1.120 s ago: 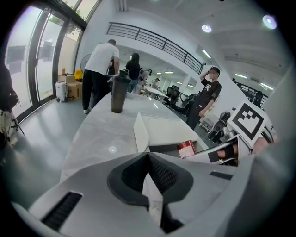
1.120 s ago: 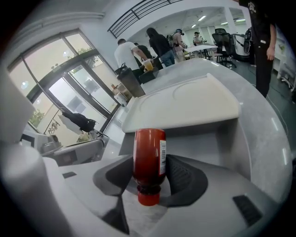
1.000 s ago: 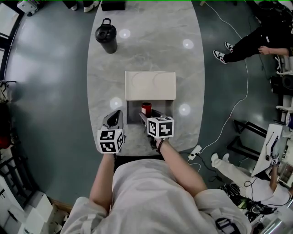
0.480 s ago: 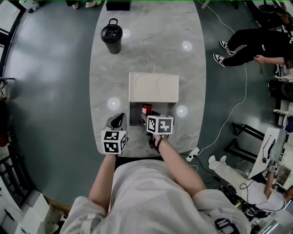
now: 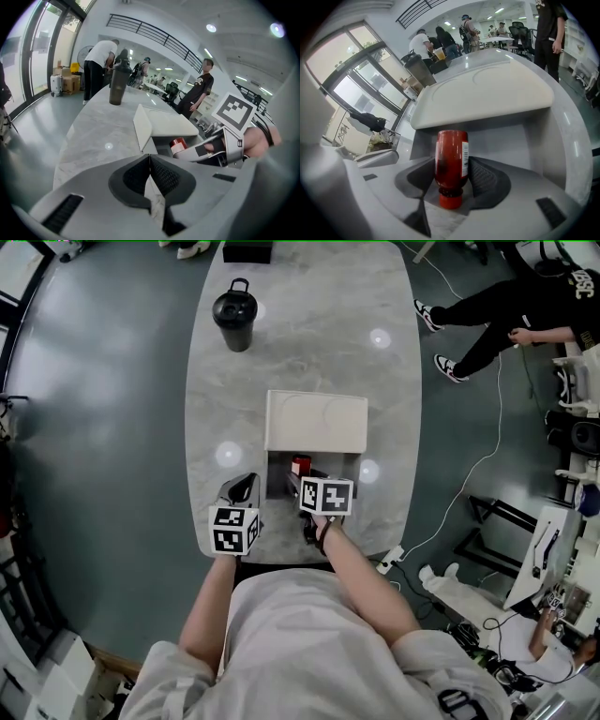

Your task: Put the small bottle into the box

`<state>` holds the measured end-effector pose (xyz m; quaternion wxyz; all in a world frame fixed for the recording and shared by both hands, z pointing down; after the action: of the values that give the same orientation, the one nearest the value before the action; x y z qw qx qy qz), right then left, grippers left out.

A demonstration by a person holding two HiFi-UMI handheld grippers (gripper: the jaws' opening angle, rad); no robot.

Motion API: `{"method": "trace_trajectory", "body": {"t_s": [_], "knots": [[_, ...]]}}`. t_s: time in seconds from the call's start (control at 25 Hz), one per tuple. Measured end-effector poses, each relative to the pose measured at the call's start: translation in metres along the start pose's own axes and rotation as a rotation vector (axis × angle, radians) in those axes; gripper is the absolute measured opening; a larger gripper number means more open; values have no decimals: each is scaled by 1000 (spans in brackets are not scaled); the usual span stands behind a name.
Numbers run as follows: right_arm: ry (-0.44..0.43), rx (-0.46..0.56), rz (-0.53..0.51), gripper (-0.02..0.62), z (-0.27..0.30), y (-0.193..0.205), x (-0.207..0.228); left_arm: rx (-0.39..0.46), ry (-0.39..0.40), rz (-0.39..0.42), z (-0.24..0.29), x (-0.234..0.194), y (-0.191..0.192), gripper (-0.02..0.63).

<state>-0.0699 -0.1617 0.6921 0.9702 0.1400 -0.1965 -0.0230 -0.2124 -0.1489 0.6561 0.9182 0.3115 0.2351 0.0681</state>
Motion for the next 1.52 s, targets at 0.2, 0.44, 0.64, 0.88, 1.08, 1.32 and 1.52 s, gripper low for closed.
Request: {"method": "trace_trajectory", "body": {"t_s": [0.2,0.44,0.64,0.88,1.08,1.32,1.52], "knots": [[21,-10,-7,227,1,1,-1,-1,1,3,-2,-4,0,23],[49,-24,-23,227,0,1,-1,-5,9,8,-6,-5,-2,23],[23,-26,-18,227,1,-1,-2,-16,28,15,-7,-10,-1,23],[-7,62,-32,256,-20,-1,-5,-12,57,32,-9,-5,-5,23],[3,238,-115,39,-61,-10,-5,12,77,58,-15,10,-14,23],[26,349,-266,25,-101,-8,-3,58,80,29,-32,42,-26,23],[20,475,-363,25,-145,-12,2,133,40,42,-49,74,-38,23]]}}
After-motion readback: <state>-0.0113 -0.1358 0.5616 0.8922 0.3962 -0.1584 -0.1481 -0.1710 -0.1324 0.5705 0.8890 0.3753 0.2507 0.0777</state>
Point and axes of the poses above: the fingertips, and each gripper's own axes: z forward along the fingers, x to its right, y out of its underside, the point moved 4 cm from there along -z, backward along the fingers, and after that the axes turned 3 degrees about -z, right-handed, at the moved point
